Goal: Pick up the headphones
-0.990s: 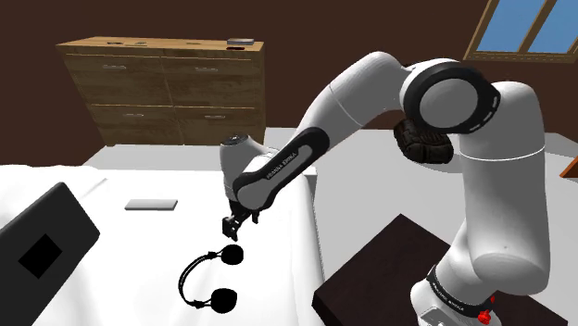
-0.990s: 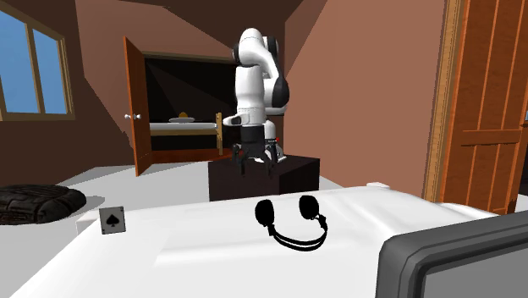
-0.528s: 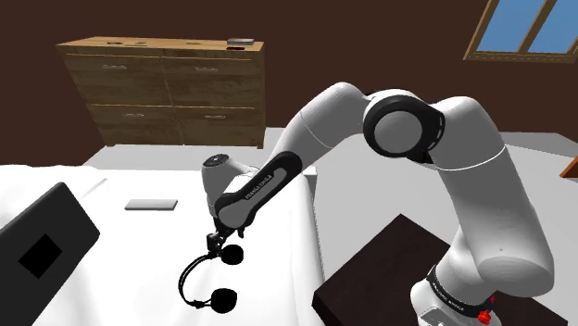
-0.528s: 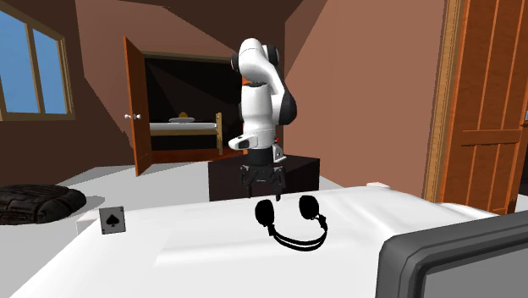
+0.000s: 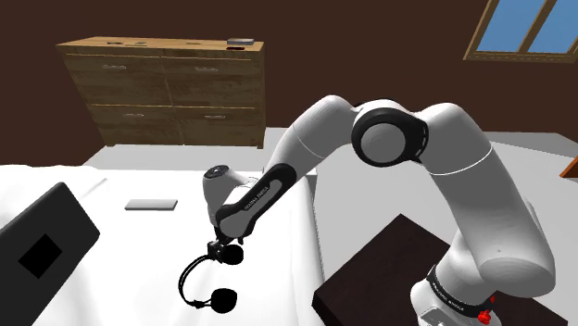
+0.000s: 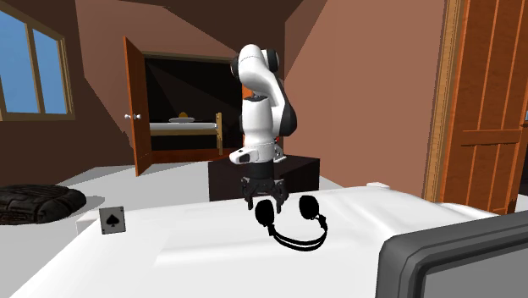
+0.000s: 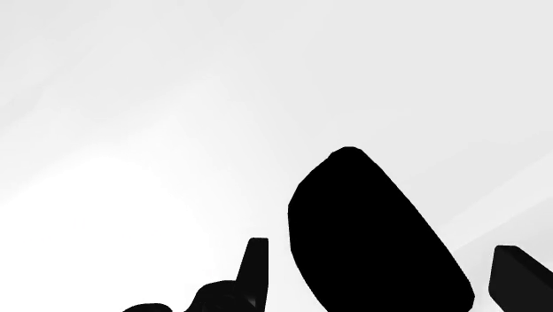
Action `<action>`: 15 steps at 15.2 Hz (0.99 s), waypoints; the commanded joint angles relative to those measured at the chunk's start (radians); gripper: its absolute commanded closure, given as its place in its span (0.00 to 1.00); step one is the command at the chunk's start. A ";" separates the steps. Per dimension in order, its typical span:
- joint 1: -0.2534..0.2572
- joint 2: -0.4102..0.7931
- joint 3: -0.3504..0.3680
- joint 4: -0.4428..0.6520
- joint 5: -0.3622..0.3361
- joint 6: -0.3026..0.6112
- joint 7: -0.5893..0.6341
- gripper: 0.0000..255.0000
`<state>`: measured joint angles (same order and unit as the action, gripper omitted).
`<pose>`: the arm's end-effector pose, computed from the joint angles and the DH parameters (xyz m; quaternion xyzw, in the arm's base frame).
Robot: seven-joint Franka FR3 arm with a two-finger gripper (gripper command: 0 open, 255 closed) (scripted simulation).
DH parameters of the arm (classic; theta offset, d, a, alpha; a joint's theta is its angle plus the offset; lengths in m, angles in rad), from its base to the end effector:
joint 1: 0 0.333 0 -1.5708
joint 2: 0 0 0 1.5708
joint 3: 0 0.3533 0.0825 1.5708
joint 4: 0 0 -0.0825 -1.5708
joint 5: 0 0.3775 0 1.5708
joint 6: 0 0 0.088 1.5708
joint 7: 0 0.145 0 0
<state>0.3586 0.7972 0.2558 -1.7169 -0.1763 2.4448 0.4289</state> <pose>0.5667 0.3781 0.1270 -0.9912 -0.1260 0.0344 0.0226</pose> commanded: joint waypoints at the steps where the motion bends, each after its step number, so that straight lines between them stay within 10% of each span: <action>1: 0.001 0.005 -0.001 0.003 -0.001 0.003 0.000 1.00; 15: -0.009 -0.048 0.011 -0.013 0.010 -0.034 -0.003 1.00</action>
<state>0.3537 0.7594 0.2640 -1.7307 -0.1692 2.4208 0.4289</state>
